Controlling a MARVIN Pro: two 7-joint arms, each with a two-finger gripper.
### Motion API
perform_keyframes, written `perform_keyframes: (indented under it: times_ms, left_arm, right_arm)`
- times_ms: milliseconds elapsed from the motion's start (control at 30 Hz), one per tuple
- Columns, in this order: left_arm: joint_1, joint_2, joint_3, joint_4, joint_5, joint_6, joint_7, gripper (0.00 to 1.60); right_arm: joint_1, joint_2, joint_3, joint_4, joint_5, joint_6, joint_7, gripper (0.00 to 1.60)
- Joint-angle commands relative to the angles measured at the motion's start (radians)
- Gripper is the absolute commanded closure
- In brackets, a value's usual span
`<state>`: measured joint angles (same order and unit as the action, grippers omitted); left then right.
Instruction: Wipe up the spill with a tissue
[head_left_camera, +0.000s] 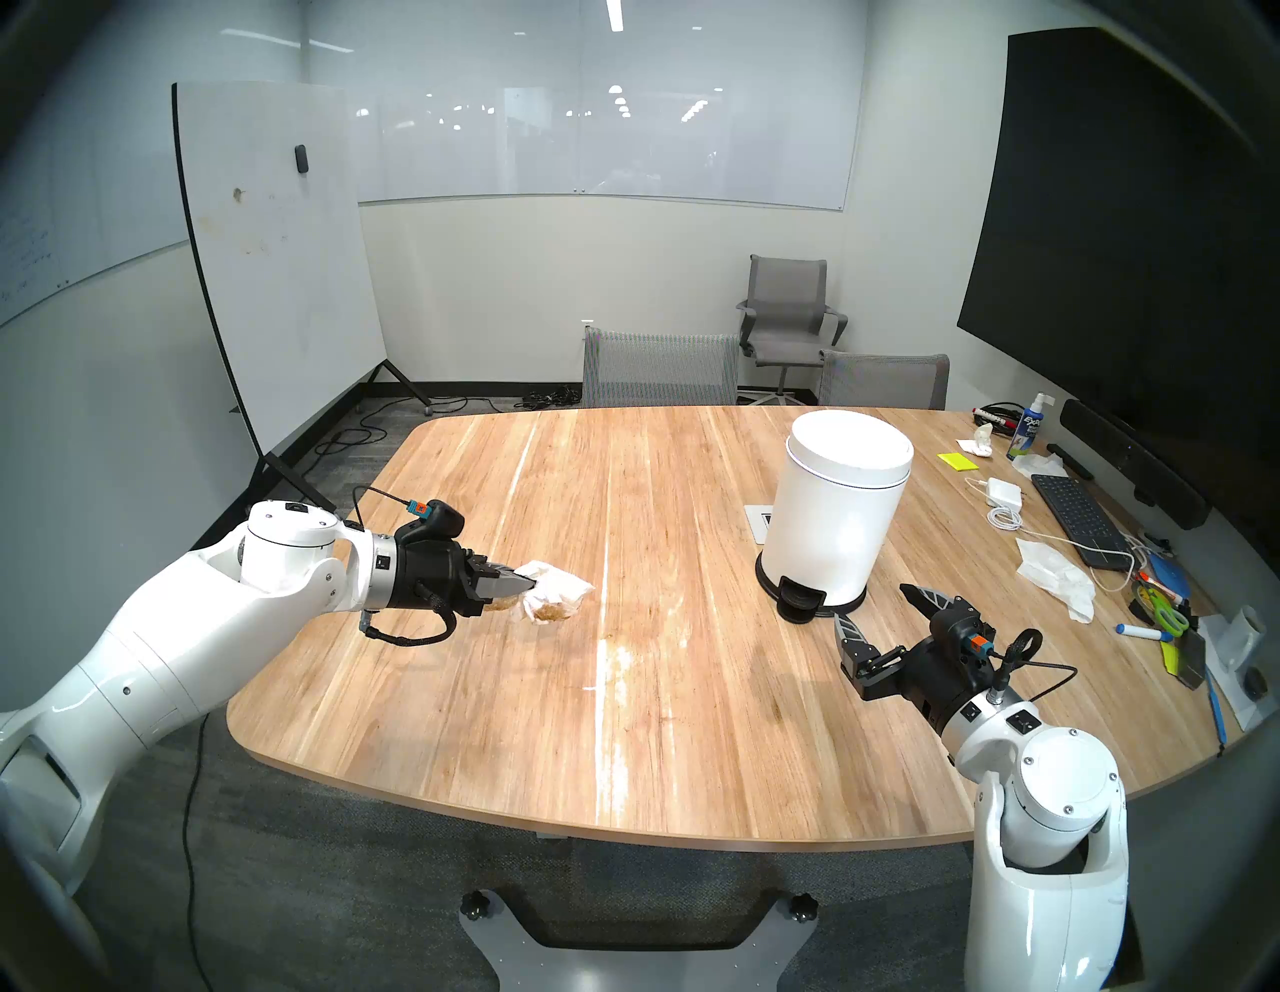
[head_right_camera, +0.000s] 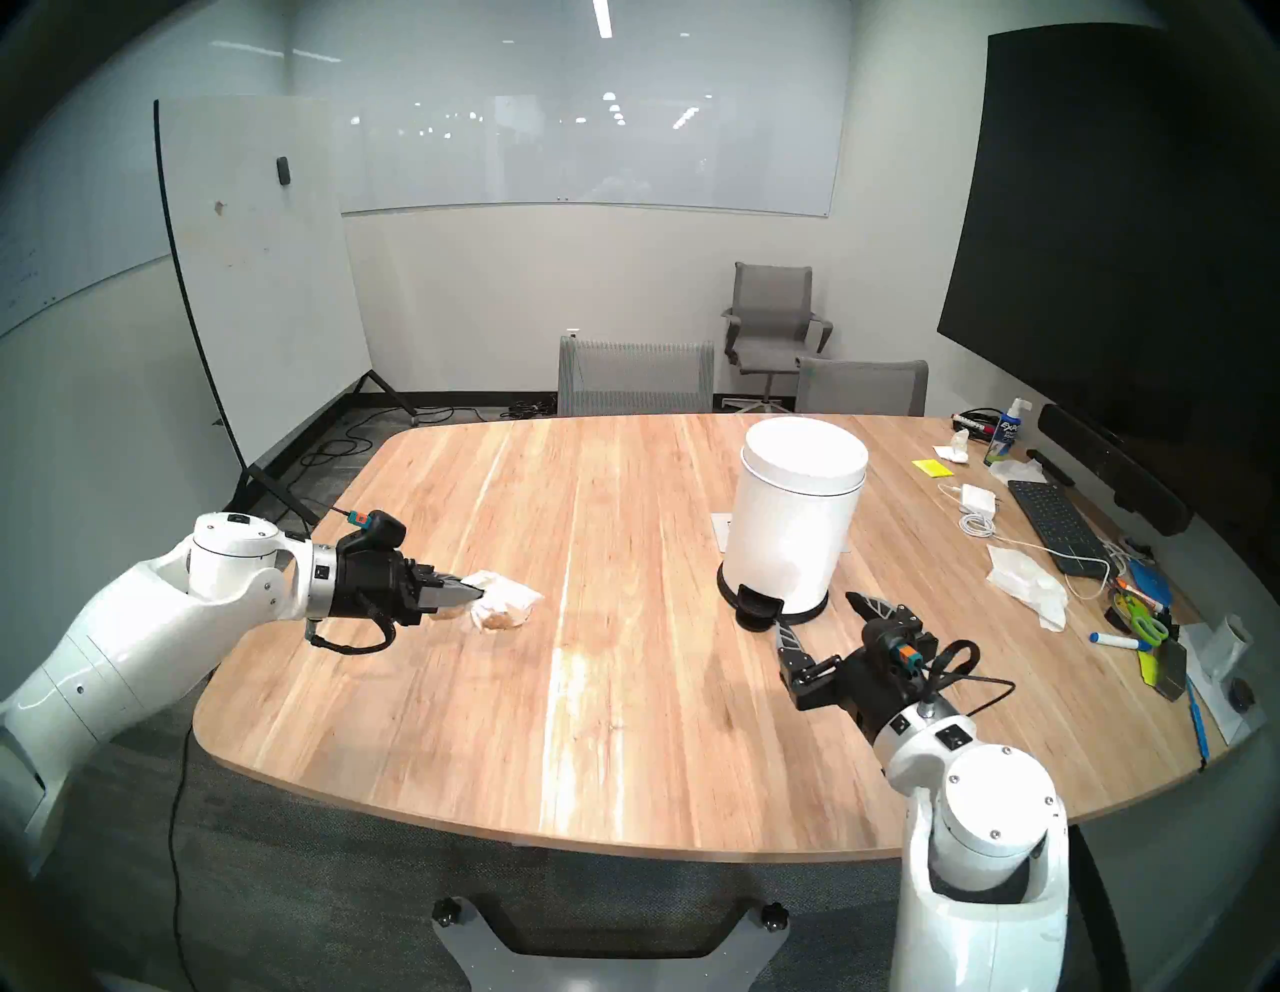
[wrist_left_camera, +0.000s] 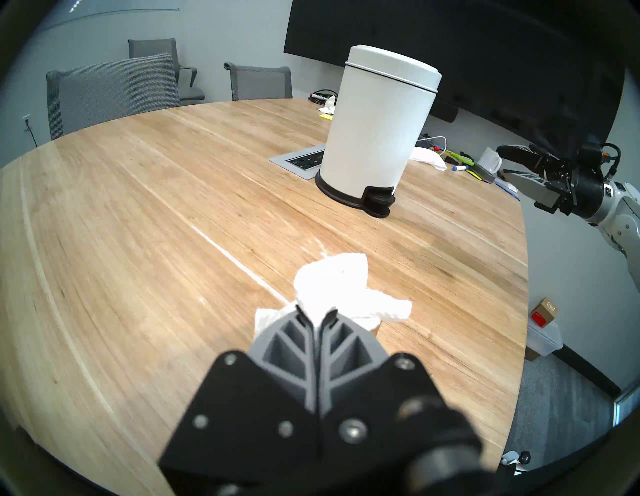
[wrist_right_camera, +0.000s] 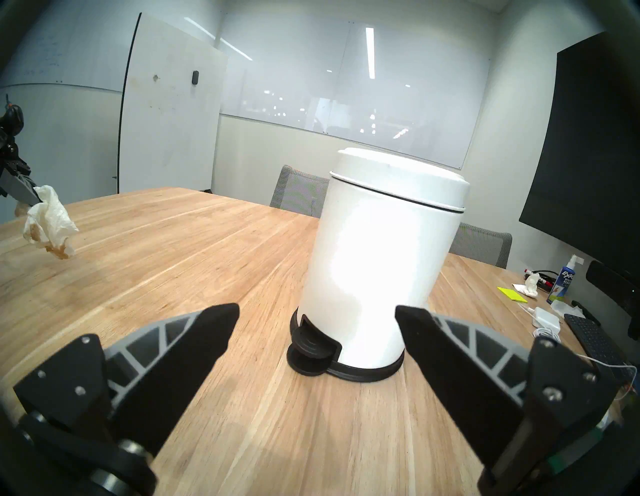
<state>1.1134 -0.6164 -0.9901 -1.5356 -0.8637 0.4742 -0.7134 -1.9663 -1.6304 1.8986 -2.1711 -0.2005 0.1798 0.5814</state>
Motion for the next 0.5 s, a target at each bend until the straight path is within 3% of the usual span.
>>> perform_keyframes:
  times_ms: [0, 467]
  left_arm:
    - [-0.015, -0.002, -0.013, -0.006, -0.005, -0.004, -0.001, 1.6]
    - [-0.015, -0.002, -0.012, -0.006, -0.006, -0.004, 0.0, 1.6]
  right_arm:
    - [0.003, 0.0, -0.002, -0.023, 0.001, -0.001, 0.0, 0.0]
    - [0.003, 0.0, -0.002, -0.023, 0.001, -0.001, 0.0, 0.0]
